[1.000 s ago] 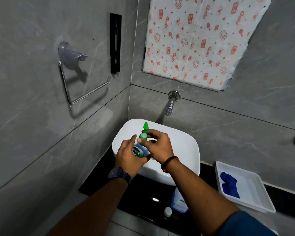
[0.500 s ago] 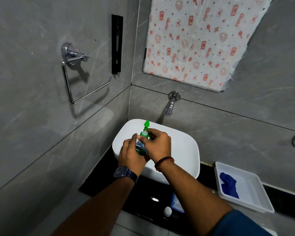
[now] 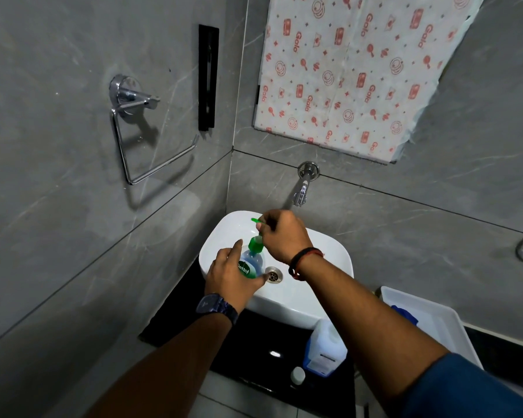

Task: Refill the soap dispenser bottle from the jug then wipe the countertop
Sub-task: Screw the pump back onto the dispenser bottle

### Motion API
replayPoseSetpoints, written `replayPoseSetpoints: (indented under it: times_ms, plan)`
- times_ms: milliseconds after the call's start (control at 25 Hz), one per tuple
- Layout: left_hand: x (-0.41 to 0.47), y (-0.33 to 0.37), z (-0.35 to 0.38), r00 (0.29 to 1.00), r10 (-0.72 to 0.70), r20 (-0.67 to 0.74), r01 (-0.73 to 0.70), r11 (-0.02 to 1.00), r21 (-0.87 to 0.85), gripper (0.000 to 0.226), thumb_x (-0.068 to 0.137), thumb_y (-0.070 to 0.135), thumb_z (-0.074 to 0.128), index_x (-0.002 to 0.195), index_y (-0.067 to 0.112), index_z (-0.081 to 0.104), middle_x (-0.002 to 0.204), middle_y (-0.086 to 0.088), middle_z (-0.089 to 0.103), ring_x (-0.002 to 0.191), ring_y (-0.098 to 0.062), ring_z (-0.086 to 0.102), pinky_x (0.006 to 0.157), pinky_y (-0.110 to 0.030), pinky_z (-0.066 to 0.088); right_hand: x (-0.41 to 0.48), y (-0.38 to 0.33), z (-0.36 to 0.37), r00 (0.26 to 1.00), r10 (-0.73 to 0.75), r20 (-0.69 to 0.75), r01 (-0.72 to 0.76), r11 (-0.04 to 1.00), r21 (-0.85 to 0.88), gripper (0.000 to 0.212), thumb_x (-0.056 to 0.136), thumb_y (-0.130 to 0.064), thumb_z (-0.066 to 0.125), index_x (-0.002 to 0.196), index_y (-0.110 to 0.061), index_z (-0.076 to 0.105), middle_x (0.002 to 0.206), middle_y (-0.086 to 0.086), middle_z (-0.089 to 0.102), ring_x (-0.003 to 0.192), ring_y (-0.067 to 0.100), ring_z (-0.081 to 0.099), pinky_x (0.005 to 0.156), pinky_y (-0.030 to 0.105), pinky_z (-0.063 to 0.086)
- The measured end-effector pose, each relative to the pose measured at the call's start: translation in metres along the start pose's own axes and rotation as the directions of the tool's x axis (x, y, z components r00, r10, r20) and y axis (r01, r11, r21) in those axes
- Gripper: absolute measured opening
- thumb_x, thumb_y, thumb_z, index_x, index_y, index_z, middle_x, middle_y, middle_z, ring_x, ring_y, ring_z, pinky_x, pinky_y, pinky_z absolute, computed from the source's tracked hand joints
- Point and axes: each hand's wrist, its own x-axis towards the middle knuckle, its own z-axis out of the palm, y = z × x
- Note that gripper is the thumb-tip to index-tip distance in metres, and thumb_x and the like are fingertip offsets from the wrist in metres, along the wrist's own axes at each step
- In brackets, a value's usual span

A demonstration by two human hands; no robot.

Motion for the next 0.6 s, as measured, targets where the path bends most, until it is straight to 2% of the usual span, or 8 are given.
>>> replayPoseSetpoints:
  times_ms: [80,160,280,360,440,520,600]
  plan:
    - [0.002,-0.003,-0.001,1.0,-0.011,-0.01,0.011,1.0,-0.021,0.096,0.053,0.053,0.081,0.134,0.022,0.041,0.119,-0.005,0.054,0.104,-0.024,0.055,0.083,-0.032,0.047,0.001,-0.001,0.0,0.975,-0.198,0.1,0.207,0.973,-0.097,0.017,0.09,-0.006,0.053,0.098,-0.012,0.067,0.098,0.013,0.067,0.092,0.03,0.06,0.081,0.035,0.048]
    - [0.004,-0.007,-0.003,0.999,-0.028,-0.029,0.027,0.999,-0.045,0.094,0.052,0.053,0.082,0.131,0.022,0.043,0.118,-0.004,0.054,0.102,-0.024,0.057,0.079,-0.029,0.047,0.0,0.0,-0.002,0.907,-0.383,0.174,0.403,0.911,-0.093,0.027,0.089,0.004,0.049,0.104,-0.009,0.067,0.105,0.014,0.064,0.096,0.029,0.057,0.086,0.036,0.045]
    - [0.006,-0.014,-0.006,0.999,-0.018,-0.04,0.017,0.999,-0.039,0.093,0.05,0.053,0.082,0.13,0.023,0.045,0.118,-0.003,0.055,0.101,-0.023,0.057,0.078,-0.029,0.047,0.003,0.008,-0.003,0.831,-0.516,0.205,0.533,0.845,-0.033,0.03,0.088,0.011,0.048,0.104,-0.005,0.067,0.105,0.014,0.064,0.098,0.027,0.058,0.088,0.026,0.043]
    - [0.006,-0.021,-0.006,0.999,-0.006,-0.05,0.004,0.999,-0.033,0.093,0.05,0.051,0.083,0.129,0.02,0.047,0.118,-0.005,0.055,0.101,-0.024,0.057,0.078,-0.03,0.047,0.006,0.012,0.0,0.807,-0.546,0.224,0.563,0.826,-0.015,0.029,0.088,0.012,0.05,0.104,-0.003,0.068,0.108,0.014,0.064,0.102,0.026,0.058,0.093,0.025,0.042]
    - [0.004,-0.027,-0.004,0.998,0.001,-0.062,-0.004,0.999,-0.04,0.092,0.049,0.048,0.085,0.128,0.017,0.049,0.117,-0.007,0.057,0.1,-0.025,0.058,0.078,-0.031,0.047,0.004,0.015,0.007,0.814,-0.539,0.217,0.548,0.836,0.022,0.03,0.088,0.009,0.052,0.107,-0.007,0.067,0.113,0.013,0.063,0.108,0.023,0.056,0.095,0.021,0.041]
    - [0.001,-0.032,-0.001,0.997,-0.015,-0.081,0.01,0.998,-0.062,0.091,0.048,0.044,0.087,0.126,0.013,0.051,0.116,-0.009,0.058,0.099,-0.027,0.059,0.078,-0.033,0.048,-0.003,0.021,0.018,0.879,-0.462,0.12,0.451,0.886,0.108,0.032,0.089,-0.001,0.056,0.115,-0.018,0.063,0.119,0.004,0.061,0.108,0.014,0.054,0.092,0.018,0.043]
    - [-0.004,-0.042,0.002,0.993,-0.058,-0.103,0.05,0.996,-0.078,0.09,0.045,0.041,0.089,0.122,0.009,0.054,0.115,-0.012,0.06,0.097,-0.03,0.06,0.077,-0.035,0.049,-0.015,0.033,0.035,0.949,-0.313,-0.029,0.312,0.928,0.206,0.031,0.089,-0.015,0.062,0.118,-0.024,0.058,0.118,-0.004,0.062,0.103,0.009,0.056,0.086,0.027,0.051]
